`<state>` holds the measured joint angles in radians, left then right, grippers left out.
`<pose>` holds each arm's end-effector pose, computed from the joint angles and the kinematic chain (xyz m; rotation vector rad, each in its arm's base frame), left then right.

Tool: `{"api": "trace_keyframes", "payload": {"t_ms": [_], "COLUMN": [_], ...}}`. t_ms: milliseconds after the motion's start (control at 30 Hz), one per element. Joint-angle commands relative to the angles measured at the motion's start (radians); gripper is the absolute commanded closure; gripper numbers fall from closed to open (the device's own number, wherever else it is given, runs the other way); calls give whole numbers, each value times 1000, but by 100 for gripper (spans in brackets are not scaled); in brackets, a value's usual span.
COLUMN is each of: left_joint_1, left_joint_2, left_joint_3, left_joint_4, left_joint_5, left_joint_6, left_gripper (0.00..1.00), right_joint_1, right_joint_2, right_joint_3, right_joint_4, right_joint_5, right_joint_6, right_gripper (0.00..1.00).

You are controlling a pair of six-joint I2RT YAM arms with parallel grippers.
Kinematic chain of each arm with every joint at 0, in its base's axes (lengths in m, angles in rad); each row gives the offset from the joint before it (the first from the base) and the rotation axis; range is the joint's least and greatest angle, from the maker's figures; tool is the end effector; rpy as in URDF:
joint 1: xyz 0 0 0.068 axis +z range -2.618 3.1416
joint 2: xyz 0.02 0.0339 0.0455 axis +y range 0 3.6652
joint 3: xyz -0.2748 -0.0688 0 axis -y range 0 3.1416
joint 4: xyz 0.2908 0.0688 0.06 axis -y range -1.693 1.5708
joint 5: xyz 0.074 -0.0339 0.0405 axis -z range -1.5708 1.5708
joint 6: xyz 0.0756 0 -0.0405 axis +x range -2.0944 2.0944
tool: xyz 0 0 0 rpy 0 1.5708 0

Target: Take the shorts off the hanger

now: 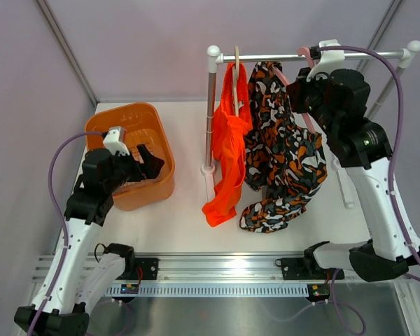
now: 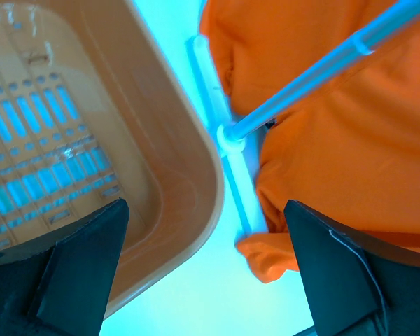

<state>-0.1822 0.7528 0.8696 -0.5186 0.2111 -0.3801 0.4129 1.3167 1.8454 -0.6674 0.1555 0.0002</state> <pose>0.2306 -0.0586 0.3370 -0.0582 2.0073 -0.5716 0.2969 0.1173 0.5574 -0.2365 1.6945 0.1744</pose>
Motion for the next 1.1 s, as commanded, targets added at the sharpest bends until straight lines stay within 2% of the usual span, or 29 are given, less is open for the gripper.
{"api": "trace_keyframes", "payload": {"t_ms": [0,233,467,633,800,1067], "left_joint_1": [-29,-160,-394,-575,-764,-937], "left_joint_2": [16,106,249,376,532,739], "left_joint_3": [91,258,485,678,889,1092], "left_joint_4": [89,140,140,114,97,74], "left_joint_5": [57,22,-113,-277,-358,-482], "left_joint_6": [6,-8,18,99,168,254], "left_gripper": [1,1,1,1,1,1], "right_joint_1": [10,10,10,10,10,10], "right_joint_2": [-50,-100,-232,-327,-395,-447], "right_joint_3": [23,-15,-129,-184,-196,-190], "right_joint_4": [-4,-110,-170,-212,-236,-238], "right_joint_5": [24,9,-14,-43,-122,-201], "right_joint_6": [27,76,121,147,172,158], "right_gripper": [100,100,100,100,100,100]}}
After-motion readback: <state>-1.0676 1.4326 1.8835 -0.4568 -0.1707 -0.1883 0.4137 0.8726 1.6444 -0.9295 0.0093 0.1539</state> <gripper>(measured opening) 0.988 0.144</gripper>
